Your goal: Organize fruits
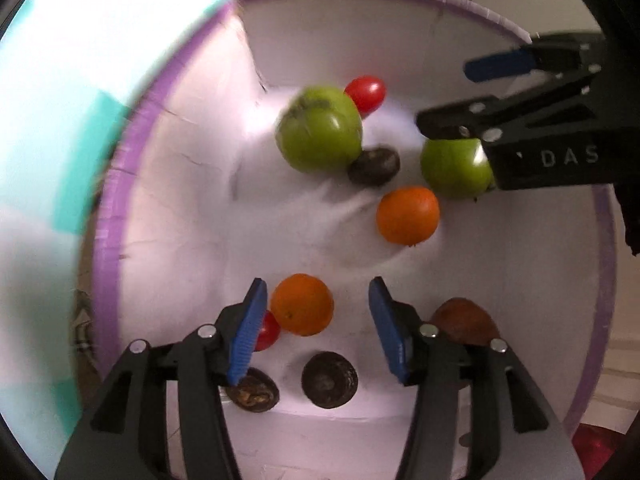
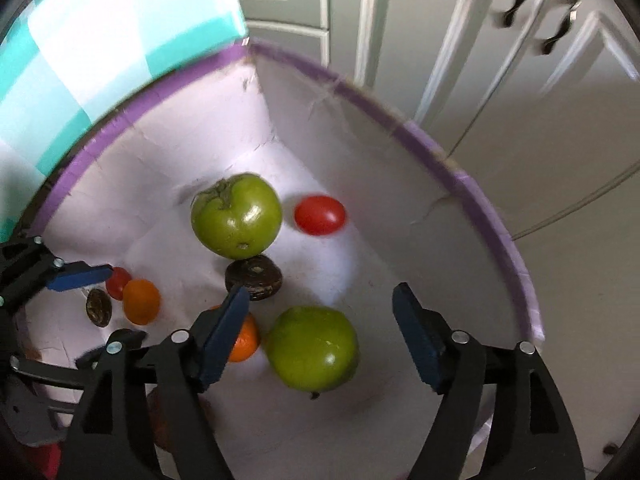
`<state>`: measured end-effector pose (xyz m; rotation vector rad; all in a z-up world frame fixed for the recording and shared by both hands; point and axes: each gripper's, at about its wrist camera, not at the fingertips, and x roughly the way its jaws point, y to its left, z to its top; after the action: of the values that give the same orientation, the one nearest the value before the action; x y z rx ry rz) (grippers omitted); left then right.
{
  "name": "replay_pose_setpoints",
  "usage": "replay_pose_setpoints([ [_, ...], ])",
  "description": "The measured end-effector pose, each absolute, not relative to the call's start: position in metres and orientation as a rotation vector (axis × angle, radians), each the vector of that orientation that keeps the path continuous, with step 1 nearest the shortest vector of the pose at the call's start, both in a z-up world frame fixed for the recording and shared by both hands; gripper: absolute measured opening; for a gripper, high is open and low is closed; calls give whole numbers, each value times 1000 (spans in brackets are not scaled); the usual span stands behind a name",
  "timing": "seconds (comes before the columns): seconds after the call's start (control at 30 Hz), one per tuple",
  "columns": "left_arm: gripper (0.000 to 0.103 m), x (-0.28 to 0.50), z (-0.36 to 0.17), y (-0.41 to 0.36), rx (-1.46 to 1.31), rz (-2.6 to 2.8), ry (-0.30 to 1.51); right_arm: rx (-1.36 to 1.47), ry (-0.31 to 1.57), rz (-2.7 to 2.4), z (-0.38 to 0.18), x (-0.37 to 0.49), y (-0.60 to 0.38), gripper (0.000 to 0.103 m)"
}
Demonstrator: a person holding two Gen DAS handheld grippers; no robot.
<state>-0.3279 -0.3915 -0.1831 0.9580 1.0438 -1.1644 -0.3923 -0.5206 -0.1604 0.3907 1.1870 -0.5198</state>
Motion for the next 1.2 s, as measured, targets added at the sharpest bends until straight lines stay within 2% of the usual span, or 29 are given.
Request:
replay_pose_setpoints([
  [0.07, 53, -324, -153, -377, 845, -1219, 994, 367, 1140, -547, -141, -402, -517, 78],
  [0.1, 57, -322, -137, -369, 787, -1245, 967, 345, 1100, -562, -125, -408, -514, 79],
  [0.13, 69, -321, -120, -361, 726, -1268, 933, 319, 1048, -580, -107, -415, -510, 80],
  [0.17, 77, -318, -96, -349, 645, -1296, 890, 301, 1007, -590, -94, -419, -510, 86],
  [0.2, 88, -316, -74, -339, 579, -1318, 849, 280, 939, -602, -73, -428, -505, 87],
  [0.23, 96, -315, -47, -325, 518, -1334, 786, 271, 888, -605, -58, -434, -501, 87],
  [0.3, 101, -327, -5, -311, 472, -1356, 670, 268, 783, -618, -30, -449, -490, 87],
  [0.37, 101, -335, 26, -297, 445, -1373, 594, 288, 712, -644, -15, -460, -479, 87],
  [0.47, 101, -341, 61, -287, 428, -1356, 553, 430, 705, -640, -16, -474, -468, 87],
  [0.53, 101, -341, 61, -281, 444, -1328, 572, 554, 798, -616, -34, -475, -459, 87],
  [0.6, 101, -343, 40, -283, 507, -1277, 658, 649, 916, -622, -63, -469, -454, 87],
  [0.77, 101, -337, -47, -297, 680, -1190, 923, 779, 1020, -670, -108, -468, -440, 87],
  [0.93, 101, -331, -91, -304, 780, -1098, 1024, 635, 1124, -734, -119, -452, -425, 87],
  [1.2, 101, -335, -107, -308, 867, -1066, 1028, 582, 1166, -750, -130, -444, -419, 87],
])
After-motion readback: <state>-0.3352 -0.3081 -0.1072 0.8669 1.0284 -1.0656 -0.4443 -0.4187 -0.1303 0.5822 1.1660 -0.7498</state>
